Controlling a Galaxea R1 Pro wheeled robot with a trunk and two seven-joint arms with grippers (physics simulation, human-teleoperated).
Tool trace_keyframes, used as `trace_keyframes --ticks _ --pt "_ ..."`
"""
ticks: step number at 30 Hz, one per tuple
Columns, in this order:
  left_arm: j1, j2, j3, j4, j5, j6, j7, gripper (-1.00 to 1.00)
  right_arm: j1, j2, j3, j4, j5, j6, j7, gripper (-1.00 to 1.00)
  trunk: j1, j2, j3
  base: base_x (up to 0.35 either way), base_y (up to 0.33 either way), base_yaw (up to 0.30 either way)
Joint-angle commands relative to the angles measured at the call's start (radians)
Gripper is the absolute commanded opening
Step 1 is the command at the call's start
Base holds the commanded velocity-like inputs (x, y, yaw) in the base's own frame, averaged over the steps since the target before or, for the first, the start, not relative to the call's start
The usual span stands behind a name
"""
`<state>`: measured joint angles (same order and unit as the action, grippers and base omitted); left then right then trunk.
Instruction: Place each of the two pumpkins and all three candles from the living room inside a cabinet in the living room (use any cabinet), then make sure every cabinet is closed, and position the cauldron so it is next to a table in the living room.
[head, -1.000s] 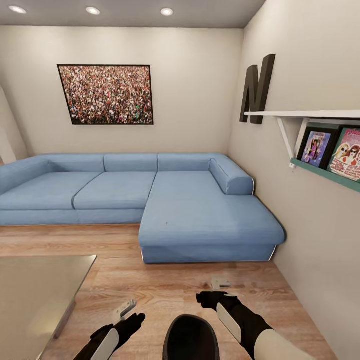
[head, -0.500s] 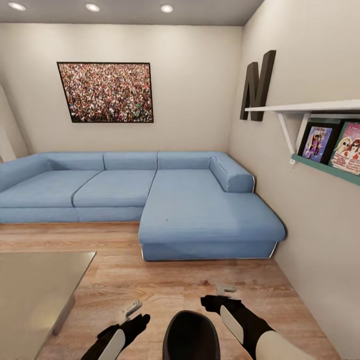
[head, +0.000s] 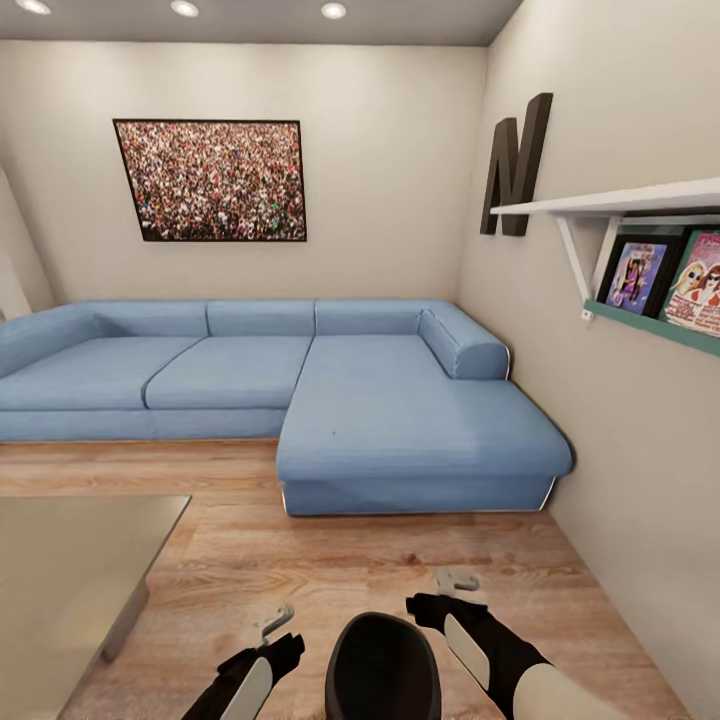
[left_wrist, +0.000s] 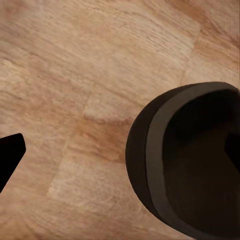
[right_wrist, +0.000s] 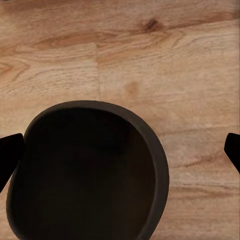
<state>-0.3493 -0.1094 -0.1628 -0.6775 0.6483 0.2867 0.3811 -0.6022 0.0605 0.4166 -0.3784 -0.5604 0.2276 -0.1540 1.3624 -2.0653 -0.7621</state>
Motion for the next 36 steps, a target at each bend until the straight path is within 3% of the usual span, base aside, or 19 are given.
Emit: trace_keyframes --ticks 1,11,19,25,36 --pt "0.0 -0.003 -0.006 -0.002 0.008 0.002 0.009 1.0 -0.001 -0.001 0.008 -0.002 -0.009 0.003 -0.009 1.0 0.004 -0.008 -0.004 0.0 0.0 0.0" --pt "0.0 -0.021 -0.079 -0.002 0.011 -0.035 0.011 1.0 -0.001 -0.002 0.007 -0.002 -0.009 0.002 -0.008 1.0 0.034 -0.064 -0.029 0.0 0.0 0.0" --pt "0.0 -0.023 -0.085 -0.002 0.016 -0.038 -0.002 1.0 -0.001 -0.002 0.003 -0.002 -0.01 0.002 -0.008 1.0 0.034 -0.064 -0.029 0.0 0.0 0.0" --pt "0.0 -0.024 -0.089 -0.002 0.015 -0.039 -0.003 1.0 -0.001 -0.003 -0.053 -0.002 -0.009 0.002 -0.007 1.0 0.034 -0.064 -0.029 0.0 0.0 0.0" --pt "0.0 -0.025 -0.09 0.001 0.026 -0.035 0.011 1.0 -0.001 -0.002 -0.061 -0.002 -0.009 0.002 -0.007 1.0 0.034 -0.064 -0.029 0.0 0.0 0.0"
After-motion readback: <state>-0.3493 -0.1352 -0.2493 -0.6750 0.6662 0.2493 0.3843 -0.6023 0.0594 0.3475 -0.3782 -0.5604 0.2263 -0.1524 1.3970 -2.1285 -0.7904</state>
